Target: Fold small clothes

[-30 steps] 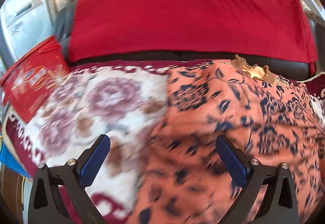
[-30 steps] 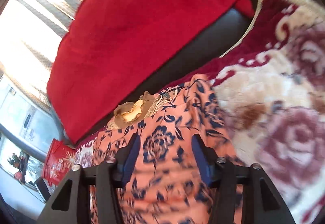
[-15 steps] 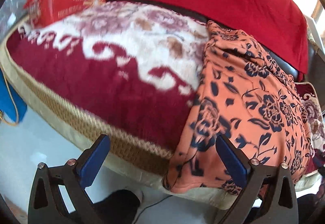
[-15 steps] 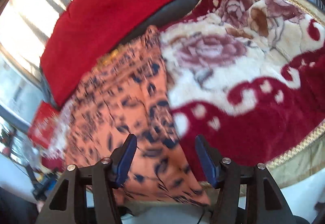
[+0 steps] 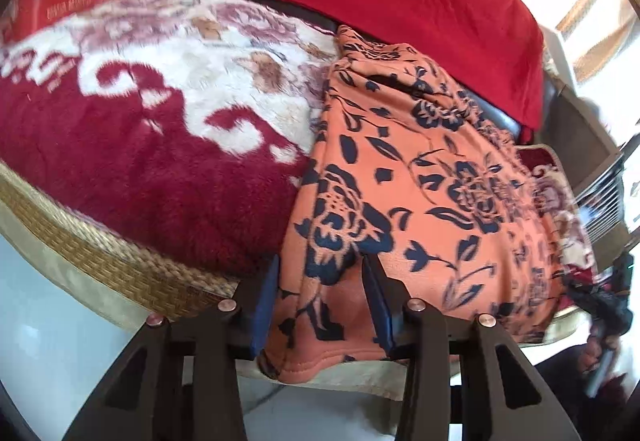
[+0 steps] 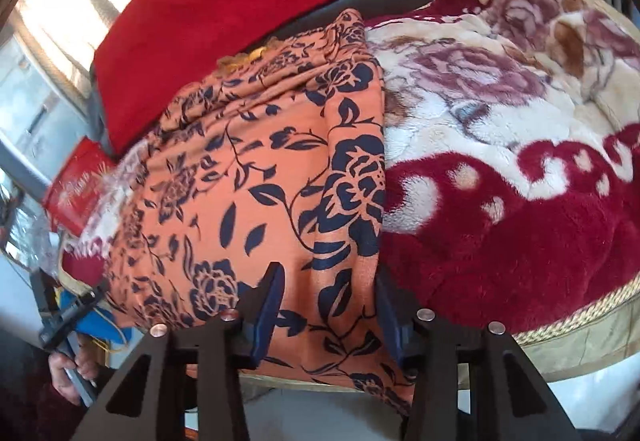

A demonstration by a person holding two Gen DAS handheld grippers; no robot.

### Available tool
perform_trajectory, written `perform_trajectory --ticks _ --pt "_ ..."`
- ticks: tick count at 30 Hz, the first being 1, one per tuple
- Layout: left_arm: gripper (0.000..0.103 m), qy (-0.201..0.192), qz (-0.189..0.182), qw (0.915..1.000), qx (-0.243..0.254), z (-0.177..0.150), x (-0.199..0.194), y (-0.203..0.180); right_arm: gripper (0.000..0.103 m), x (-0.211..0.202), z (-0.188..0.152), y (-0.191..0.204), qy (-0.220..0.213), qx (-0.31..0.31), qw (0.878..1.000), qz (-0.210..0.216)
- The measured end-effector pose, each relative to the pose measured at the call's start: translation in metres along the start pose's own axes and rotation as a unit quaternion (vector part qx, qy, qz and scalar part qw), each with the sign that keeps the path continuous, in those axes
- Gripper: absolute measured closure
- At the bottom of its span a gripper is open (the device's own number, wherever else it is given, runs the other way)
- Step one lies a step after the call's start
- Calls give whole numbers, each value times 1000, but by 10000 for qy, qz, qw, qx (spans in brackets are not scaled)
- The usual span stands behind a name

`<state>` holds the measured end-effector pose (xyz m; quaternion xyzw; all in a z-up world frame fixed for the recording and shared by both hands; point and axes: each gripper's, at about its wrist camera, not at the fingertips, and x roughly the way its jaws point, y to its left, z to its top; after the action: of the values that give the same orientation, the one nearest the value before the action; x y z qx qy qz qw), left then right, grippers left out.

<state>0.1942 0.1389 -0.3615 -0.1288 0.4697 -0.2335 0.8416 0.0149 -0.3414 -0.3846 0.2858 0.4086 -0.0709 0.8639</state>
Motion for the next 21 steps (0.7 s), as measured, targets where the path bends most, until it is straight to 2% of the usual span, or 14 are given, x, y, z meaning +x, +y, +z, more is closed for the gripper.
perform_trajectory --ticks 1,2,4,6,8,10,12,13,15,17,19,20,21 --pt "35 45 -76 9999 -86 -1 0 2 56 2 0 -4 40 107 9999 -50" --pt "30 124 -143 9996 -189 -1 3 4 56 4 0 -9 81 146 9997 -181" --pt "28 157 -127 9996 -217 -4 5 2 55 7 2 -16 124 245 9992 -307" --pt "28 193 -11 9998 58 -7 6 -7 49 10 1 -17 187 238 9992 -263" --pt "42 289 59 9991 309 -9 9 -16 48 15 -1 -7 211 -20 9993 -312" --pt "81 337 195 9978 531 -10 12 -21 50 19 -6 2 276 -374 9979 -450" --pt "92 354 27 9979 540 -12 9 -20 80 17 -8 5 319 -501 9975 -386" --pt "93 272 -138 9981 534 -11 5 -22 87 12 -7 5 284 -451 9985 -129" --pt "92 53 -413 9966 712 -10 -4 -29 89 -3 -5 7 5 -391 9982 451" --pt "92 -74 -611 9940 900 -9 -9 -36 89 -12 -3 9 -179 -380 9968 683" --pt "88 10 -521 9949 861 -6 -4 -36 86 -5 -2 5 -3 -285 9975 647" --pt "82 96 -412 9963 748 -4 1 -33 85 4 -3 -1 217 -147 9984 498" --pt "57 234 -308 9976 570 -2 7 -26 85 11 -4 -5 381 -62 9986 357"
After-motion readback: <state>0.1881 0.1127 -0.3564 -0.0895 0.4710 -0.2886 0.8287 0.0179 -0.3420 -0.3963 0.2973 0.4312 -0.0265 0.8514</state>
